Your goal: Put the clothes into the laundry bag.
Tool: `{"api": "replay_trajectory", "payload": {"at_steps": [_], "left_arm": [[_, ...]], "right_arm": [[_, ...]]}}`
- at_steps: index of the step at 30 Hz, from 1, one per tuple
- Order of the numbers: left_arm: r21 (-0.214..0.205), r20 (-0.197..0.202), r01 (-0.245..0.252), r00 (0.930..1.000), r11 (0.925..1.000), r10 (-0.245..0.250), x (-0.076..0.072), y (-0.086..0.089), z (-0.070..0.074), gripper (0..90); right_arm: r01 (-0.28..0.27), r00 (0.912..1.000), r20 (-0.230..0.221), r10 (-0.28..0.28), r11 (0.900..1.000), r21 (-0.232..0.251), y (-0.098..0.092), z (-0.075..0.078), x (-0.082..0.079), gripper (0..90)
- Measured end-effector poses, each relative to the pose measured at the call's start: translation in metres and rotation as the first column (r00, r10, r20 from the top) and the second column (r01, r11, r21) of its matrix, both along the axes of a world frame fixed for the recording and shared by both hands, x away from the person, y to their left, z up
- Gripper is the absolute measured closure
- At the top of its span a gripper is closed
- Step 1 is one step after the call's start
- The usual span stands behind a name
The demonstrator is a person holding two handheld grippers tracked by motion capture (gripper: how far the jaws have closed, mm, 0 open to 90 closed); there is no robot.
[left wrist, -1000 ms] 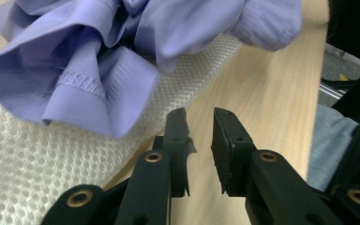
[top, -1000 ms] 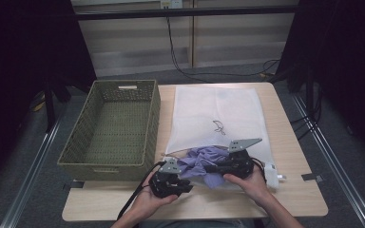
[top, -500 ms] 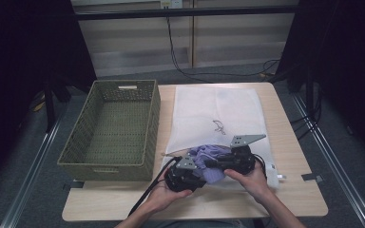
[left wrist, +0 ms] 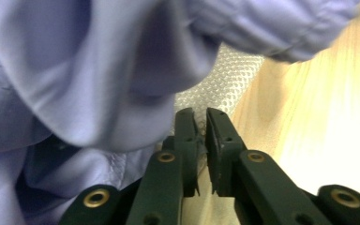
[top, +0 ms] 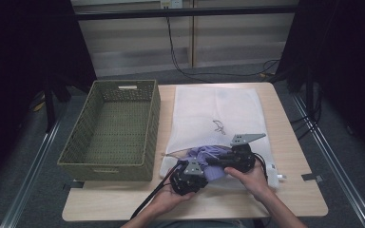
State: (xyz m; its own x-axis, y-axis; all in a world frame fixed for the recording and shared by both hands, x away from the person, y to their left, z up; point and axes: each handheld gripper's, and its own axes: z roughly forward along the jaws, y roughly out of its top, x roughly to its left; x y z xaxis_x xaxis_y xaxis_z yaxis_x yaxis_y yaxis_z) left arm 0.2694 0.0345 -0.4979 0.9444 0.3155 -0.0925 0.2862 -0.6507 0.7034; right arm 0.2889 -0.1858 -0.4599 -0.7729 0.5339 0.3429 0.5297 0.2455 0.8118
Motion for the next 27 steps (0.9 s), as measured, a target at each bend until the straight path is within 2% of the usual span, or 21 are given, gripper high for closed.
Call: {"api": "replay_trajectory", "payload": {"at_steps": [1, 2, 3, 4, 5, 6, 7, 8, 10, 14, 19, 22, 26, 27], "left_arm": [[-0.019, -0.011, -0.014, 0.9998, 0.9997, 0.014, -0.001, 0.0, -0.001, 84.7], [0.011, -0.007, 0.009, 0.9999, 0.9999, -0.009, 0.002, 0.001, 0.0, 84.9], [-0.016, -0.02, -0.007, 0.9998, 0.9999, 0.007, 0.001, 0.001, -0.001, 85.0], [-0.013, -0.015, -0.005, 0.9999, 0.9999, 0.005, 0.001, 0.001, -0.001, 85.0], [0.008, -0.014, -0.001, 0.9999, 1.0, 0.001, 0.001, 0.002, 0.0, 85.1], [-0.011, -0.022, -0.003, 0.9998, 0.9999, 0.003, 0.001, 0.002, -0.001, 85.0], [-0.005, -0.026, 0.003, 0.9997, 1.0, -0.003, 0.002, 0.002, 0.0, 85.0], [-0.024, -0.041, 0.002, 0.9991, 0.9997, -0.003, 0.003, 0.002, -0.001, 84.9], [-0.033, -0.055, 0.003, 0.9985, 0.9995, -0.005, 0.005, 0.003, -0.002, 84.8], [-0.036, -0.058, 0.0, 0.9983, 0.9994, -0.002, 0.005, 0.002, -0.002, 84.8], [-0.028, -0.056, 0.022, 0.9982, 0.9994, -0.023, 0.006, 0.003, -0.002, 84.7], [-0.036, -0.07, 0.014, 0.9974, 0.9993, -0.017, 0.007, 0.003, -0.002, 84.8], [-0.021, -0.069, 0.021, 0.9974, 0.9996, -0.022, 0.007, 0.003, -0.001, 84.9], [-0.028, -0.071, 0.023, 0.9972, 0.9994, -0.025, 0.007, 0.003, -0.001, 84.9]], "right_arm": [[0.001, 1.0, 0.001, -0.001, 1.0, -0.01, 0.001, -0.002, 0.001, 84.8], [0.002, 1.0, -0.005, -0.002, 0.9999, -0.013, 0.001, -0.003, 0.003, 84.8], [0.004, 1.0, -0.008, -0.005, 0.9998, -0.019, 0.001, -0.005, 0.004, 84.8], [0.008, 0.9999, -0.006, -0.008, 0.9995, -0.031, 0.002, -0.006, 0.005, 84.8], [0.005, 1.0, -0.006, -0.005, 0.9994, -0.033, 0.003, -0.008, 0.006, 84.8], [0.006, 0.9999, -0.012, -0.007, 0.9993, -0.038, 0.004, -0.009, 0.007, 84.8], [0.01, 0.9999, -0.009, -0.011, 0.9987, -0.049, 0.005, -0.011, 0.008, 84.7], [0.008, 0.9999, -0.012, -0.009, 0.9981, -0.061, 0.006, -0.012, 0.009, 84.7], [0.016, 0.9998, -0.012, -0.017, 0.9968, -0.078, 0.007, -0.016, 0.011, 84.6], [0.018, 0.9995, -0.022, -0.021, 0.9937, -0.11, 0.008, -0.024, 0.014, 84.5], [0.027, 0.999, -0.032, -0.031, 0.9931, -0.115, 0.011, -0.03, 0.02, 84.5], [0.028, 0.9987, -0.038, -0.033, 0.9925, -0.119, 0.013, -0.032, 0.023, 84.5], [0.033, 0.9986, -0.036, -0.038, 0.991, -0.13, 0.014, -0.033, 0.027, 84.5], [0.03, 0.9988, -0.035, -0.035, 0.9913, -0.128, 0.013, -0.034, 0.028, 84.5]]}}
